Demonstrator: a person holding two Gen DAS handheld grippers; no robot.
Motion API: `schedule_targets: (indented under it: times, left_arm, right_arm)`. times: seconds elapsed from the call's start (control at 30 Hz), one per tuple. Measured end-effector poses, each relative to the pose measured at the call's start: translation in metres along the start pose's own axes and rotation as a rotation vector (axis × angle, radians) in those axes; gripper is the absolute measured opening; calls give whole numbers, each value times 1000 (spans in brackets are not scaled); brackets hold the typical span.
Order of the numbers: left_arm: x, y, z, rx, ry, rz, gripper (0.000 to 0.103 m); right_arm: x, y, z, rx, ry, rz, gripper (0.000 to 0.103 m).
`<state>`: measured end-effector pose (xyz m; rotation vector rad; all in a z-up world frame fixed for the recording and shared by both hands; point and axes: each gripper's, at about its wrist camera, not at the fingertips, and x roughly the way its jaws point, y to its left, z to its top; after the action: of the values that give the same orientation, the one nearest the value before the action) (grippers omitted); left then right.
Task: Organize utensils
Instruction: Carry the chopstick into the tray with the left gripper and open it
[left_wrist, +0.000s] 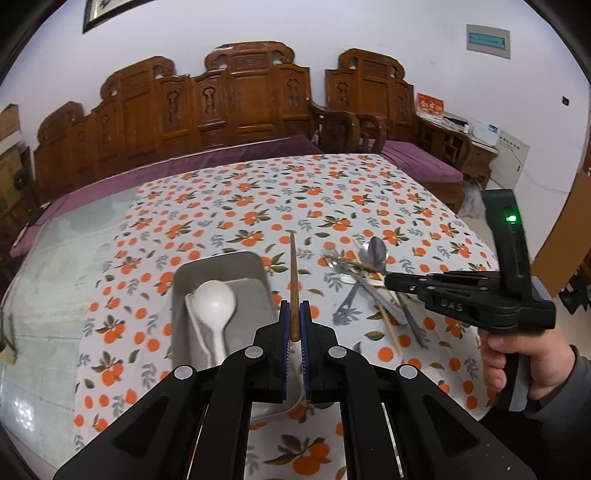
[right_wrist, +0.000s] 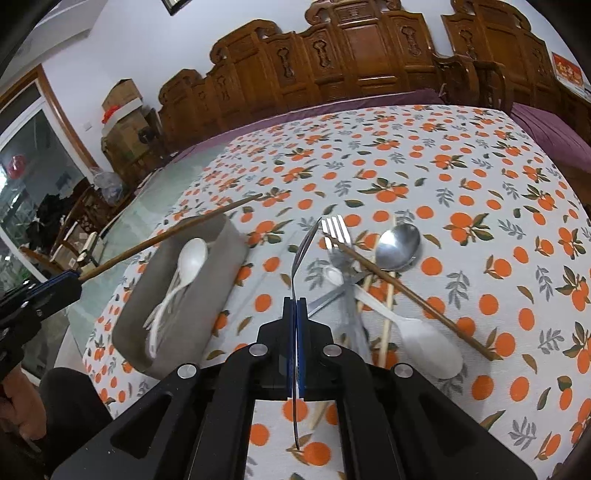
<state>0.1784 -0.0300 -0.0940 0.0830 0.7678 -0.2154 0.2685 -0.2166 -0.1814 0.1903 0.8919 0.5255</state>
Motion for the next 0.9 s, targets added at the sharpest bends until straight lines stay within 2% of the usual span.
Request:
schedule_targets:
  times: [0.47,0.63,0.9]
  left_arm:
    - [-22,40,-29,-64,12,65,4]
    - [-2,55,-37,-78,60,95,4]
    - [27,59,-45,-61,114,95,5]
  right_arm:
    - [2,38,-6,-70,11,50,2]
    - [5,44,-9,-81,21,55,2]
    - [8,49,-11,-94,34,54,2]
